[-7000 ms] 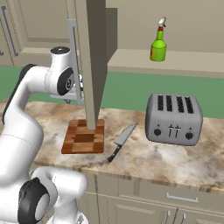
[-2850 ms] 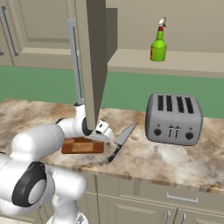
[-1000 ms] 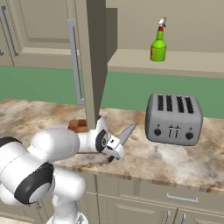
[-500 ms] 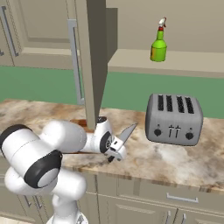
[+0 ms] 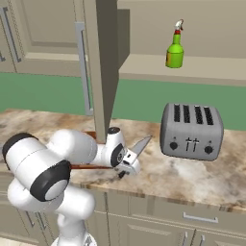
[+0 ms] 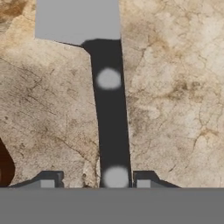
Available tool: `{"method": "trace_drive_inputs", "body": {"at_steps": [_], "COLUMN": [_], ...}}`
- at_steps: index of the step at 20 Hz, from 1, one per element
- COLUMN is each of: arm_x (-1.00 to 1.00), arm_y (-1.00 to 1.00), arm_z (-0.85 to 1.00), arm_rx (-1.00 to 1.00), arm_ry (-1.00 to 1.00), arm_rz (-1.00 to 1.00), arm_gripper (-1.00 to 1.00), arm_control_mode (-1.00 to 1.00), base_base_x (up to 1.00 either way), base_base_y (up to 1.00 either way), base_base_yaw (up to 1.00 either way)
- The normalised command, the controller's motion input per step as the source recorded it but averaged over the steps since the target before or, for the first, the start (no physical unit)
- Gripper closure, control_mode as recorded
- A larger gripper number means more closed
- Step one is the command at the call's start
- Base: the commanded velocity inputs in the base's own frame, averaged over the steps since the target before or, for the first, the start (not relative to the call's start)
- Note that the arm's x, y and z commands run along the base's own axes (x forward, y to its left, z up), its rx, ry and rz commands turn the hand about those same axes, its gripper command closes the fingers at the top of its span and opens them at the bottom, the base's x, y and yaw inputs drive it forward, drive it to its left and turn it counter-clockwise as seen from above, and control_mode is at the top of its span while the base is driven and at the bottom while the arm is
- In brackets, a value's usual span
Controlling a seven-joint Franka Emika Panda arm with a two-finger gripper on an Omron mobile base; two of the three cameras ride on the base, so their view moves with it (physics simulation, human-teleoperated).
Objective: Move the cutting board and knife to the sink. Then move spray from the cabinet to the counter.
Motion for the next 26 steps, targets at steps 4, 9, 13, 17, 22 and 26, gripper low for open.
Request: {"method": "trace_drive_inputs", "body": {"at_steps": [4,9,13,17,22,26], "arm_x": [-0.29,-0.59,-0.57,-0.29,-0.20,-0.15], "arm_y": [0.00,0.00,0.15,0.60,0.81,0.89], "arm_z": [-0.09,0.00,0.12,0.48,0.56,0.44], "arm_rx": [0.04,0.01,0.00,0.00,0.00,-0.01], "arm_ry": [0.00,-0.08,-0.11,-0.06,-0.01,0.00], "arm_rz": [0.00,-0.05,-0.10,-0.03,0.00,0.00], "arm_gripper": [1.00,1.00,1.00,1.00,1.00,1.00], "arm_control_mode": [-1.00,-1.00,-1.00,-1.00,-1.00,-1.00], "base_base_x": [0.00,0.00,0.00,0.00,0.00,0.00], "base_base_y": [0.00,0.00,0.00,0.00,0.00,0.00], "base_base_yaw": [0.00,0.00,0.00,0.00,0.00,0.00]}}
